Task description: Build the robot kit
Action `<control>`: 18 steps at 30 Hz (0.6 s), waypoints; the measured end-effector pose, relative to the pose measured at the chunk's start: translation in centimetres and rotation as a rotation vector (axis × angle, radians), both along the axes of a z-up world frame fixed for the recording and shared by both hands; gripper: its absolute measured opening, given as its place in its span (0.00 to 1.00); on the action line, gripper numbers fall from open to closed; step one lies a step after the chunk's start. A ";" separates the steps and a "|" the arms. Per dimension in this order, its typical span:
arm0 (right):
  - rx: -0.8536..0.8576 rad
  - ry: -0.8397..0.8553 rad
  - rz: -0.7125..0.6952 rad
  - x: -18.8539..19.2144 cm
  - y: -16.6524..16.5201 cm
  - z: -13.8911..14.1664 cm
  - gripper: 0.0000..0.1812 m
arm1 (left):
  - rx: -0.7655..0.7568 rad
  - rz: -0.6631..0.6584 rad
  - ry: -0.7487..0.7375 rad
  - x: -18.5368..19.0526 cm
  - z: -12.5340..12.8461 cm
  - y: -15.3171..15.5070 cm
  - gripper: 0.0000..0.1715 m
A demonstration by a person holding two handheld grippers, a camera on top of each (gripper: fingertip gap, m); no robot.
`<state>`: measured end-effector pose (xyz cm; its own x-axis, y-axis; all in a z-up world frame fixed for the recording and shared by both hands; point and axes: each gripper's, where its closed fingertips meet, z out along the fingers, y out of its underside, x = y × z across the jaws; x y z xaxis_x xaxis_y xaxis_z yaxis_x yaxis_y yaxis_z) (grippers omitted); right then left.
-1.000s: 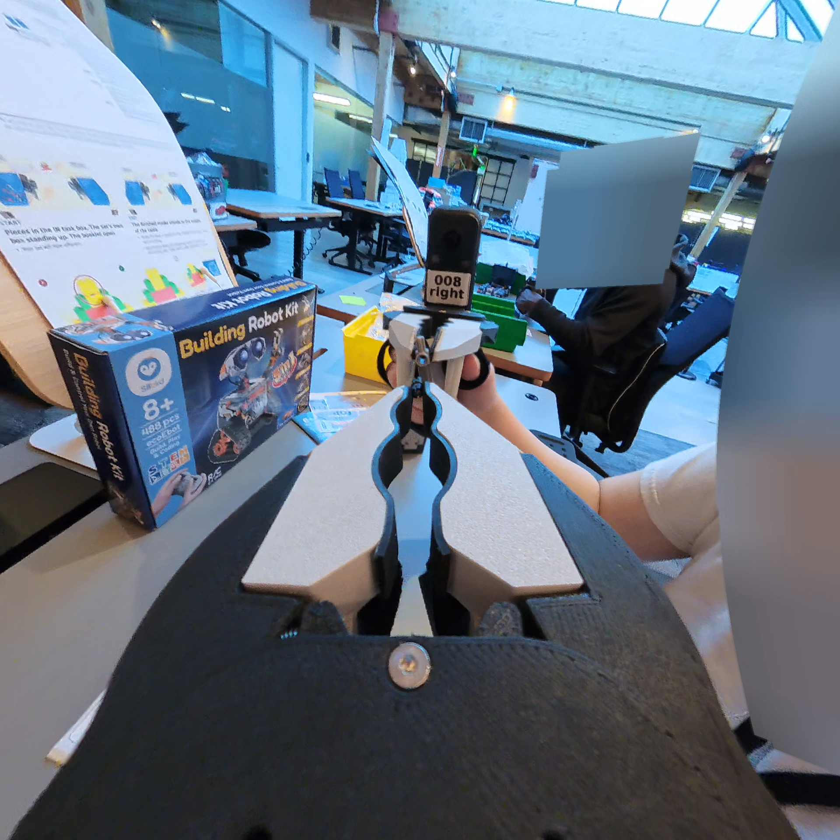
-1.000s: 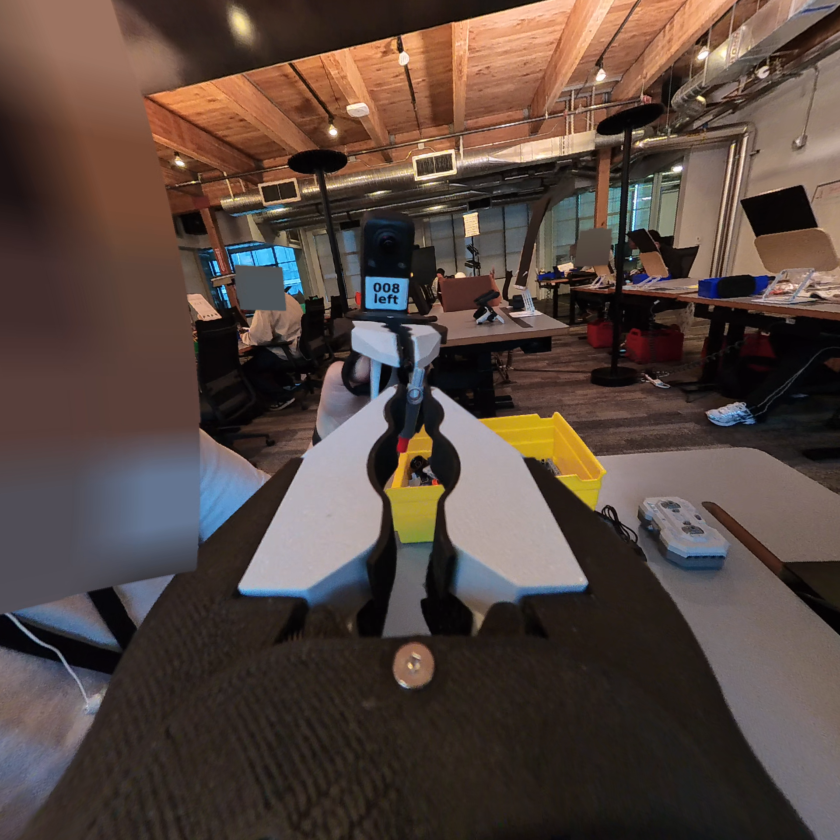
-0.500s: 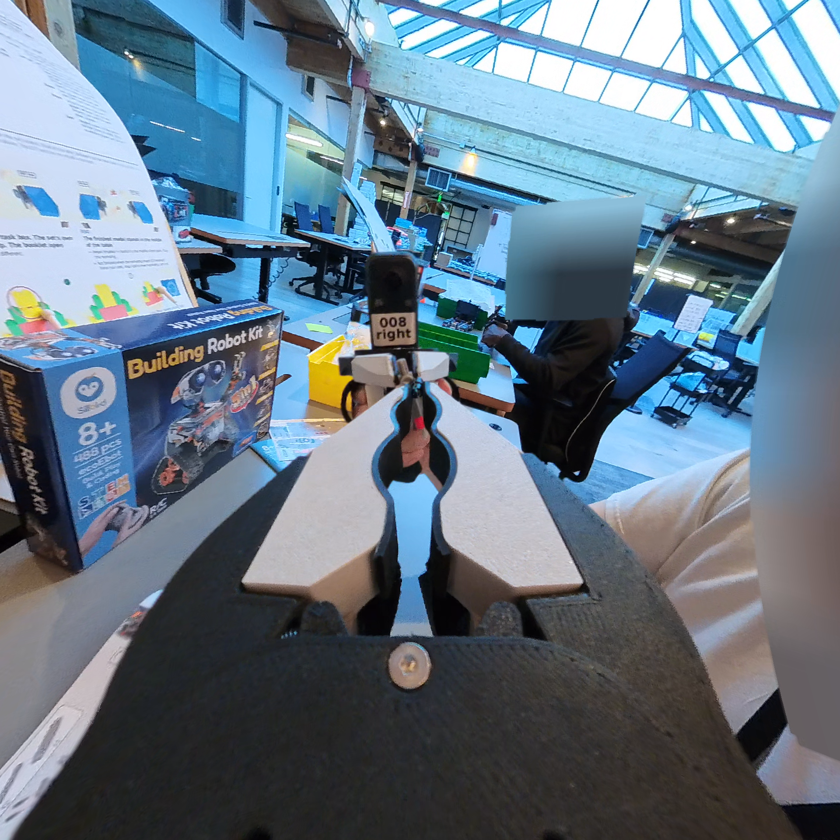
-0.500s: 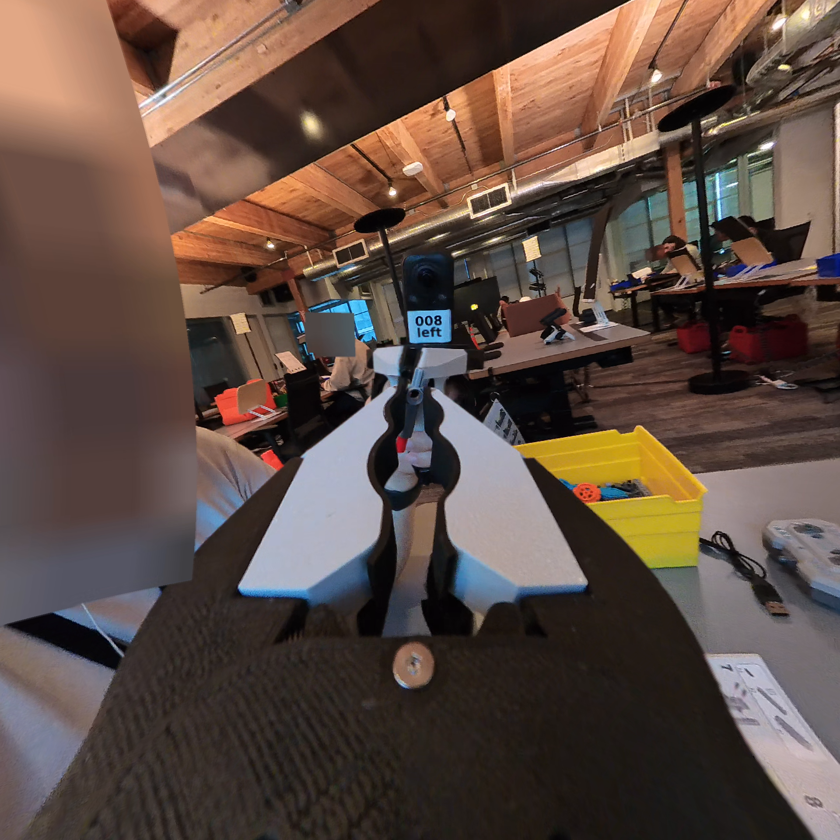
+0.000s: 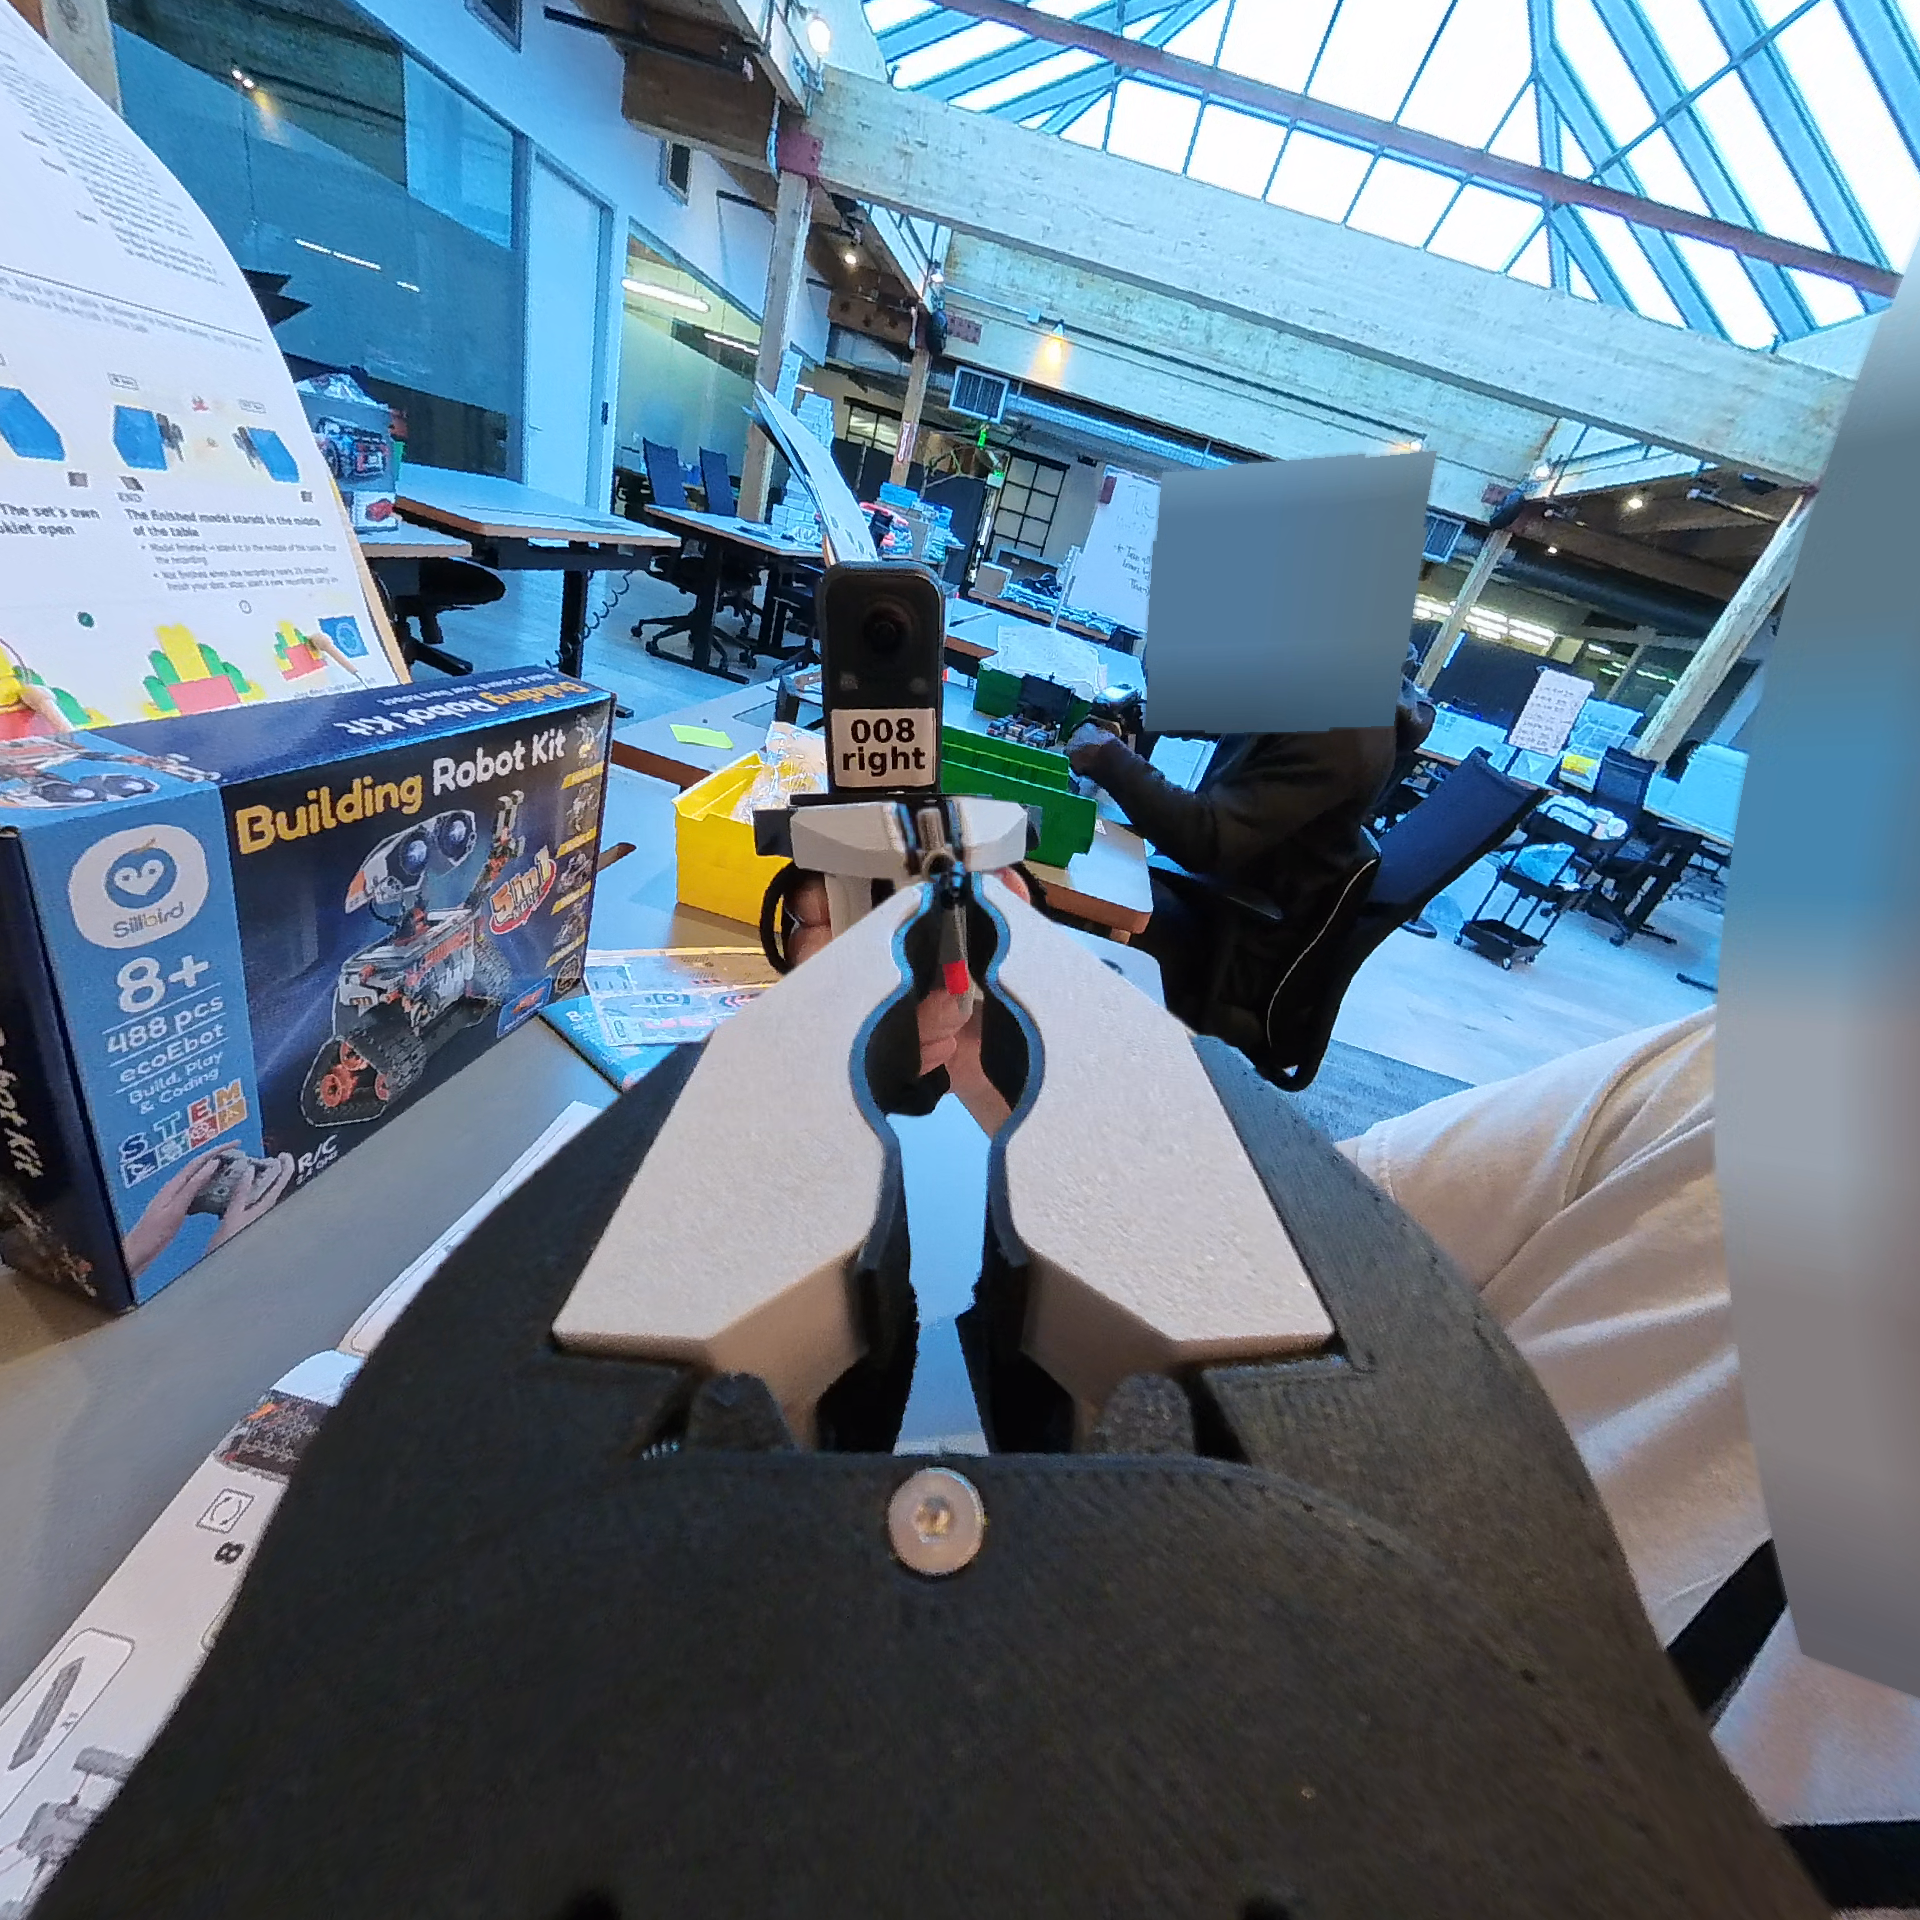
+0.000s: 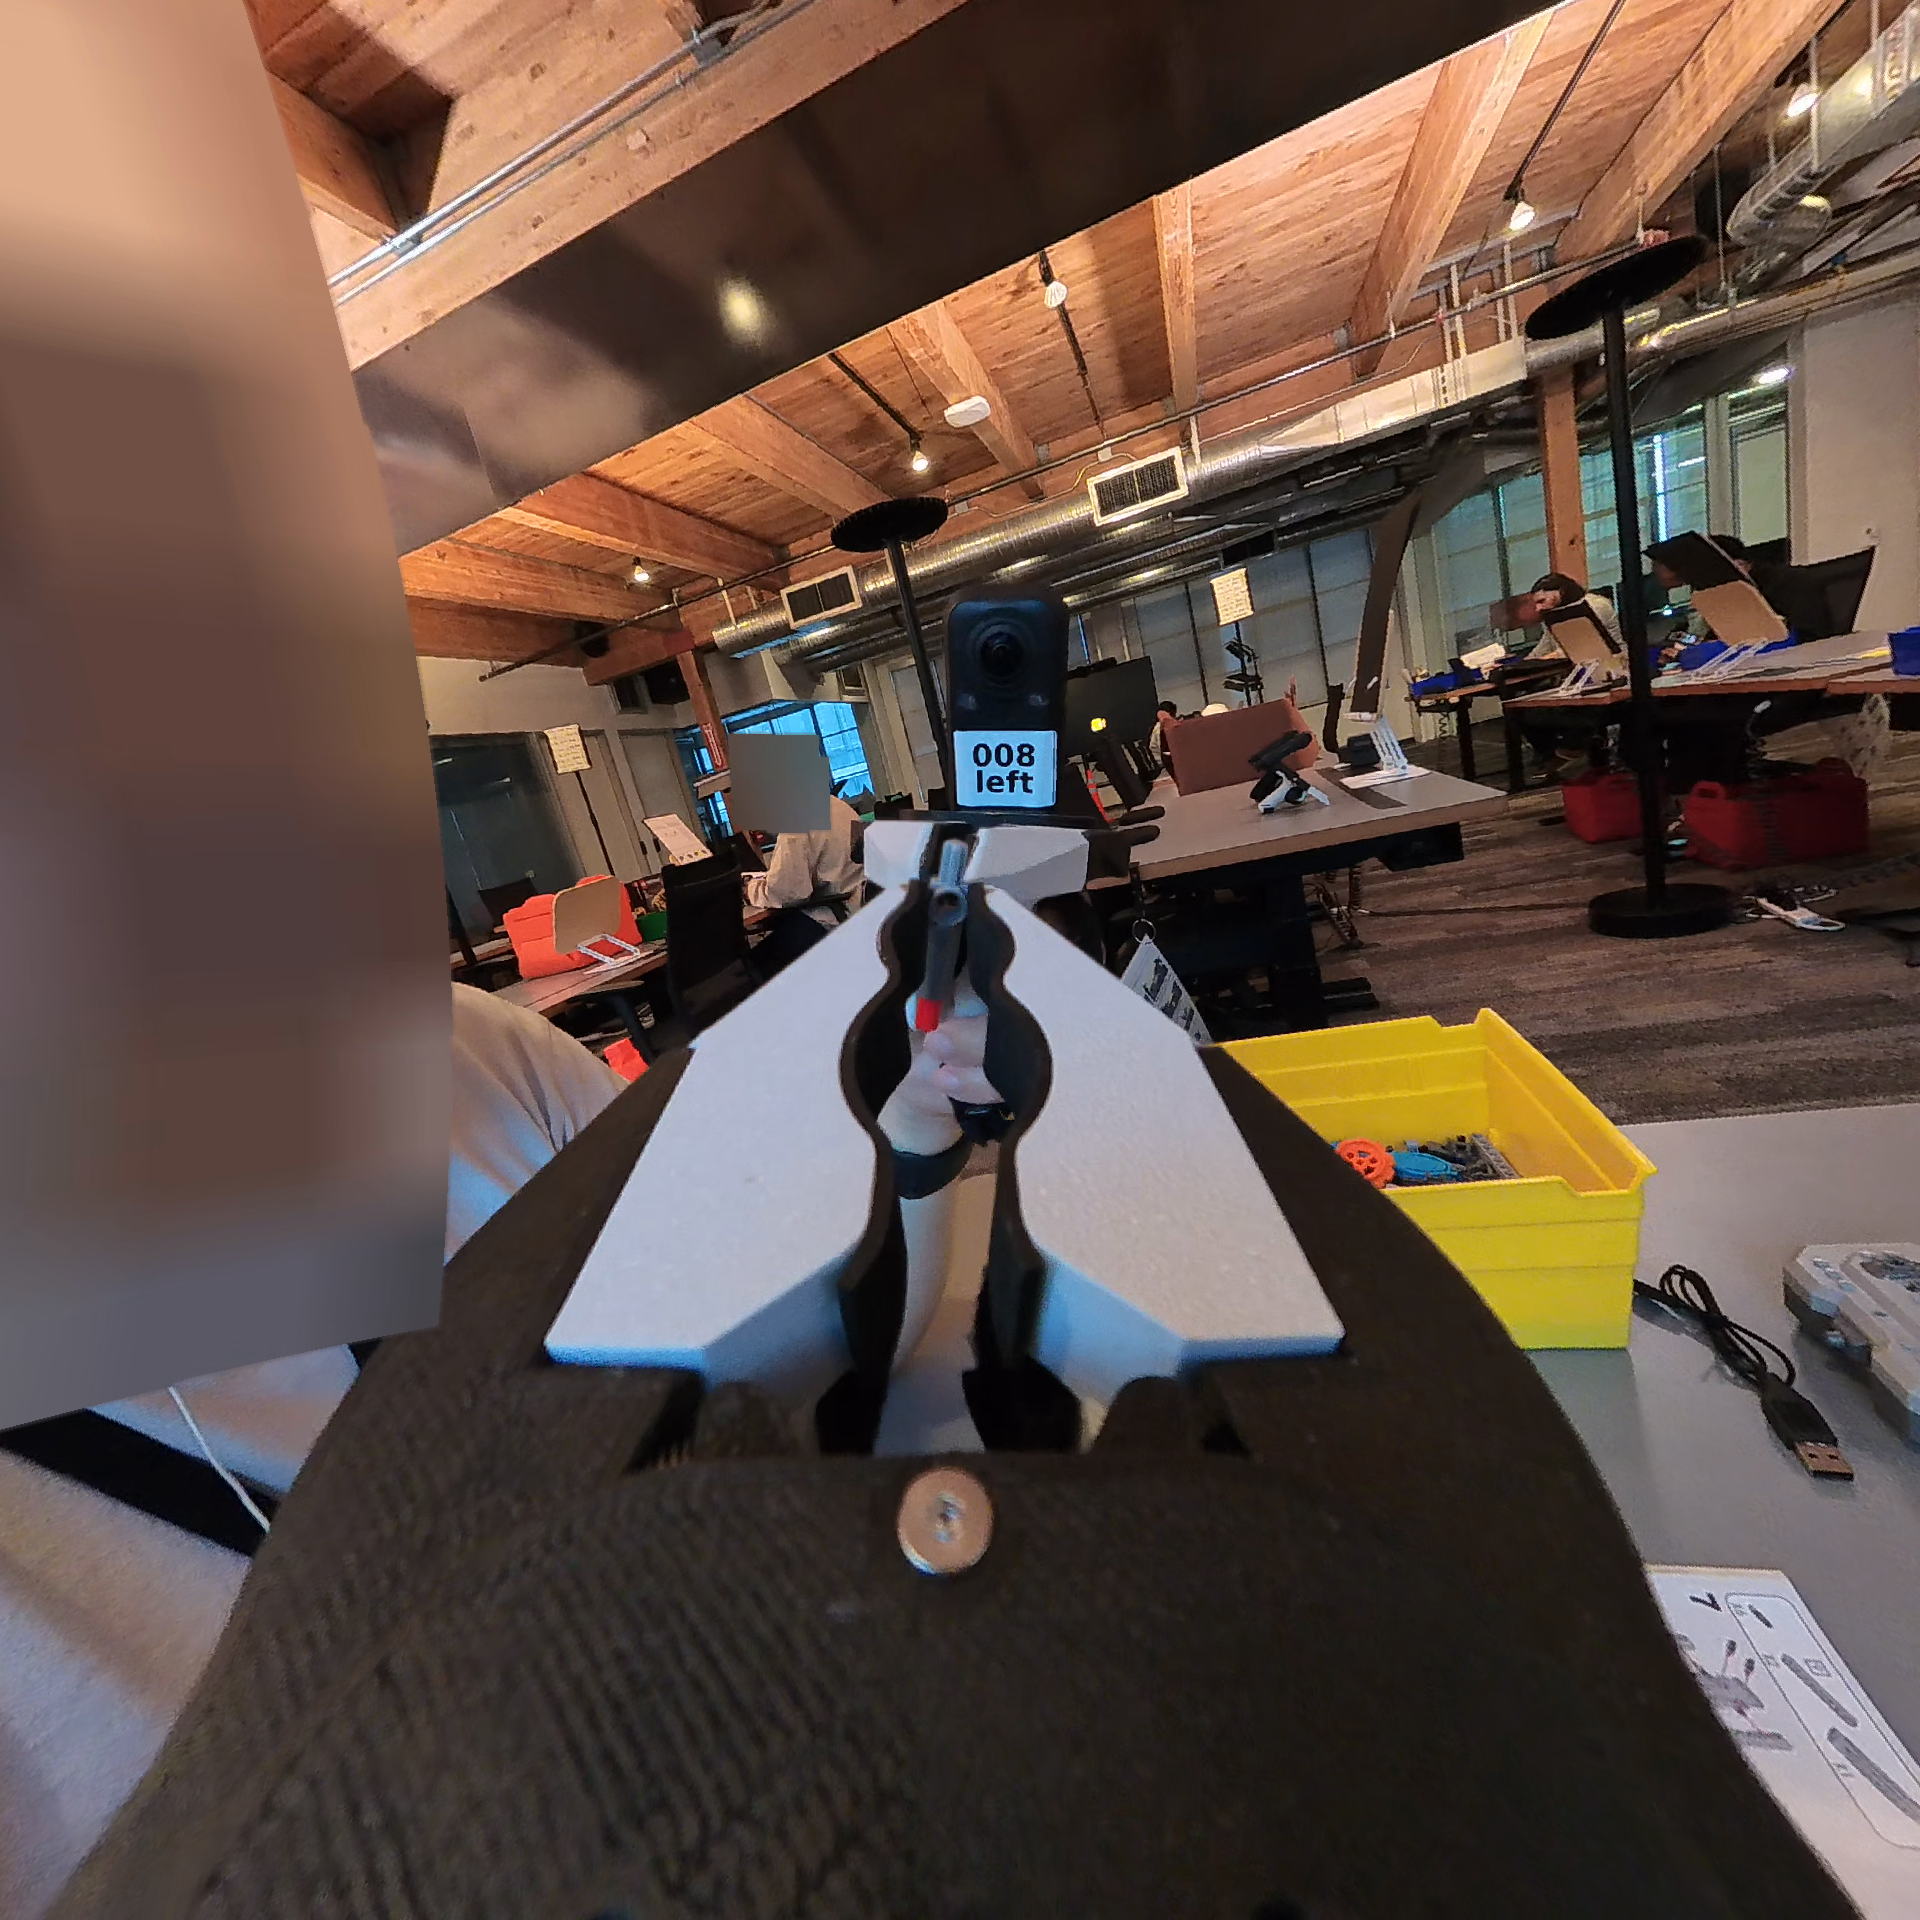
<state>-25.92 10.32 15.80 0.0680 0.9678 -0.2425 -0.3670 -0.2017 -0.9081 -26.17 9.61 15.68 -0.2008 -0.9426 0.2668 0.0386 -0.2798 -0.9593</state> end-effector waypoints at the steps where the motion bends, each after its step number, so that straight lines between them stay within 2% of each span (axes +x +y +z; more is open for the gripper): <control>1: -0.002 0.002 0.003 0.0 0.0 0.0 0.03 | 0.001 0.003 0.001 0.0 0.0 0.0 0.01; 8: 0.022 -0.049 -0.044 0.0 0.2 -0.4 0.03 | 0.003 0.023 0.020 0.2 -0.4 0.5 0.01; 18: 0.257 -0.258 -0.311 -0.1 0.5 -0.7 0.03 | 0.031 0.071 0.059 0.2 -0.9 0.8 0.01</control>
<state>-26.05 10.85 15.08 0.3906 0.9183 0.0649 -0.1305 0.1250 -0.9835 -25.97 10.45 14.78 -0.1180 -0.9620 0.2463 0.0008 -0.2482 -0.9687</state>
